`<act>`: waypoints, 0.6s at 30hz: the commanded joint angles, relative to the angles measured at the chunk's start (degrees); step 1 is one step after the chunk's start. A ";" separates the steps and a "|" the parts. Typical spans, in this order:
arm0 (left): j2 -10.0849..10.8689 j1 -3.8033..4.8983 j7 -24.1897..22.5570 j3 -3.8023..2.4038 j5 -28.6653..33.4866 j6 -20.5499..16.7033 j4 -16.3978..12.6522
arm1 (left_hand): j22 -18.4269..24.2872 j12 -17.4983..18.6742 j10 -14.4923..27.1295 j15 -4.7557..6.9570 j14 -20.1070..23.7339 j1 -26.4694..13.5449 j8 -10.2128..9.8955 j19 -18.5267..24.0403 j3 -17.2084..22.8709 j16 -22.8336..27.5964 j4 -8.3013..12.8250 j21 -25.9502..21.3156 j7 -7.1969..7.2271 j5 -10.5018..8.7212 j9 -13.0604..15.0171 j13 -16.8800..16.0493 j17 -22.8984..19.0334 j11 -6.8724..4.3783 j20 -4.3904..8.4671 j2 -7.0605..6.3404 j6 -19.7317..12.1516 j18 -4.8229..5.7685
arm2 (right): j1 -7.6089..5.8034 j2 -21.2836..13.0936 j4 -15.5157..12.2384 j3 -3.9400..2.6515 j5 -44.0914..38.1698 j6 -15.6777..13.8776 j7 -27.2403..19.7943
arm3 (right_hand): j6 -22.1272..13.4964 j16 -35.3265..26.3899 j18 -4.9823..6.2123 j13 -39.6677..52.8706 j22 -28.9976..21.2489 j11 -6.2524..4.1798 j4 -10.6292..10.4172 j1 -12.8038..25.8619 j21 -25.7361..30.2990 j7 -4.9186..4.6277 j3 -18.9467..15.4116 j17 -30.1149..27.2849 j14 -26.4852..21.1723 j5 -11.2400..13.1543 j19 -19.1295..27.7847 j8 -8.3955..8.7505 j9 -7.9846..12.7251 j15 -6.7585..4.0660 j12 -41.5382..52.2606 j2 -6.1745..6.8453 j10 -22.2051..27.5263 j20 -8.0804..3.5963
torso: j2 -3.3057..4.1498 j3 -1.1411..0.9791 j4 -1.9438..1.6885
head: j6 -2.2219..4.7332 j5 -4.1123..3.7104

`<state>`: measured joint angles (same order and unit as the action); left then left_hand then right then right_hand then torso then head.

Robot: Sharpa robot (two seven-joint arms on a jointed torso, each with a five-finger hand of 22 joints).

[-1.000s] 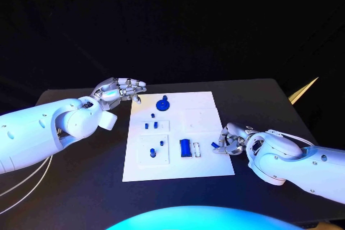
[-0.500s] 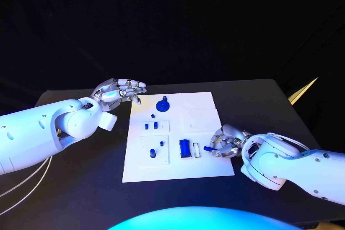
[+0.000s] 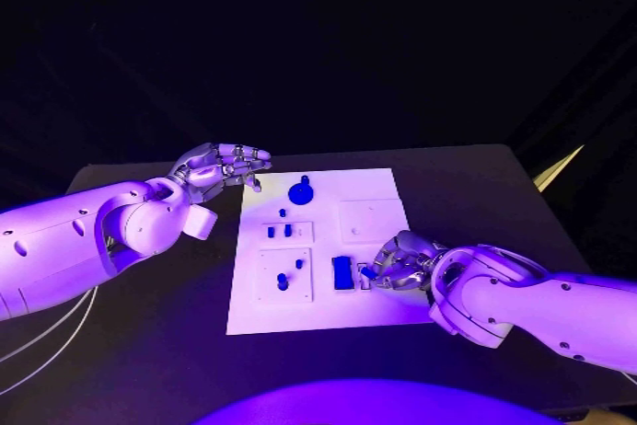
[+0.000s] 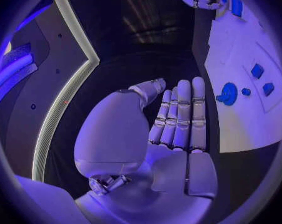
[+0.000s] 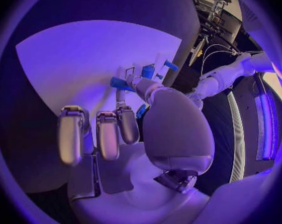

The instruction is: Assemble the parts on the task board

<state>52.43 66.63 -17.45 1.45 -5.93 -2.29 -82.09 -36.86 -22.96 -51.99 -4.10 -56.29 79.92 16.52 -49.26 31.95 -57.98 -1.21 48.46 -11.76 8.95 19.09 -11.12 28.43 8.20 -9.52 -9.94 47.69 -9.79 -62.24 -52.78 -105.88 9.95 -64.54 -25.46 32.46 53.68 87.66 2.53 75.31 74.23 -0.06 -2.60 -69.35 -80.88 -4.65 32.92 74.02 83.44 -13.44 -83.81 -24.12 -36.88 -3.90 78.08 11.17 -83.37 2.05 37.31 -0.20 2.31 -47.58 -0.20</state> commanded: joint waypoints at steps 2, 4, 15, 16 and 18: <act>-0.10 0.03 -0.03 -0.03 0.06 0.23 -0.20 | 0.74 -0.49 1.04 -0.07 0.27 -0.56 1.35 -0.49 -1.23 0.66 -1.12 -0.84 -0.16 -0.07 -0.61 0.57 -0.64 0.24 0.03 0.70 -0.53 -0.74 | 0.15 0.75 0.58 0.00 0.25 0.00 0.09 | 1.20 0.72 -1.08 6.79 13.85 -0.57 -0.86 4.07 -1.33 0.91 6.08 12.59 5.84 -3.09 -4.45 -2.34 -2.14 -0.37 -0.53 -2.01 -1.03 -0.24 | 0.00 -0.01 0.03 | -0.03 0.02; -0.08 0.04 -0.01 -0.03 0.06 0.24 -0.21 | 0.74 -0.49 1.04 -0.07 0.27 -0.56 1.35 -0.49 -1.23 0.66 -1.12 -0.84 -0.16 -0.07 -0.61 0.57 -0.64 0.24 0.03 0.70 -0.53 -0.74 | 0.20 1.12 0.83 0.00 0.30 0.04 0.16 | 1.44 0.73 -1.09 6.81 13.86 -0.58 -2.01 6.51 -1.37 0.94 5.87 12.60 5.84 -2.29 -4.46 -2.06 -1.91 -0.39 -0.55 -1.96 -1.02 -0.25 | 0.03 -0.02 0.04 | -0.09 0.07; 0.00 0.04 0.08 -0.03 0.06 0.25 -0.25 | 0.79 -0.54 1.11 -0.07 0.29 -0.47 1.49 -0.56 -1.19 0.68 -1.15 -0.92 -0.19 -0.07 -0.64 0.60 -0.64 0.26 0.04 0.75 -0.52 -0.74 | 0.29 2.20 1.90 0.00 -0.24 2.12 1.52 | 2.69 0.69 -1.06 6.88 13.82 -0.67 -4.34 11.93 -1.24 1.10 5.18 12.53 5.83 0.07 -4.44 -1.52 -1.28 -0.47 -0.57 -1.16 -1.04 -0.31 | -0.01 -0.03 0.02 | -0.33 0.07; 0.01 0.04 0.09 -0.03 0.06 0.24 -0.25 | 0.79 -0.54 1.11 -0.07 0.29 -0.47 1.49 -0.56 -1.19 0.68 -1.15 -0.92 -0.19 -0.07 -0.64 0.60 -0.64 0.26 0.04 0.75 -0.52 -0.74 | 0.30 2.20 1.93 0.00 -0.38 2.19 1.61 | 2.82 0.68 -1.07 6.86 13.83 -0.69 -4.41 12.14 -1.29 1.13 5.15 12.51 5.83 0.20 -4.45 -1.55 -1.27 -0.48 -0.60 -1.11 -1.03 -0.32 | -0.01 -0.03 0.06 | -0.38 0.12; 0.02 0.04 0.10 -0.03 0.06 0.25 -0.25 | 0.79 -0.54 1.11 -0.07 0.29 -0.47 1.49 -0.56 -1.19 0.68 -1.15 -0.92 -0.19 -0.07 -0.64 0.60 -0.64 0.26 0.04 0.75 -0.52 -0.74 | 0.31 2.21 1.96 0.00 -0.60 2.22 1.73 | 3.25 0.69 -1.09 6.86 13.86 -0.78 -4.59 12.66 -1.39 1.26 5.07 12.54 5.84 0.50 -4.47 -1.71 -1.29 -0.54 -0.60 -1.02 -1.05 -0.35 | -0.01 -0.03 0.08 | -0.38 0.11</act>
<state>52.50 66.63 -17.31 1.45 -5.93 -2.21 -82.15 -36.85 -22.97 -52.00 -4.10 -56.29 79.92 16.52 -49.26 31.95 -57.98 -1.21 48.46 -11.76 8.95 19.09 -11.11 28.43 8.20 -9.52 -9.94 47.69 -9.79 -62.08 -50.65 -103.90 9.89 -64.87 -23.55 34.07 54.46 87.66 2.53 75.31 74.23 -0.22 -6.35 -58.28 -80.88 -3.88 36.64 74.02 83.44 -13.59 -83.81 -24.18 -37.81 -3.91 78.08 11.22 -83.23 2.04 37.33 -0.23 2.33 -47.90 -0.14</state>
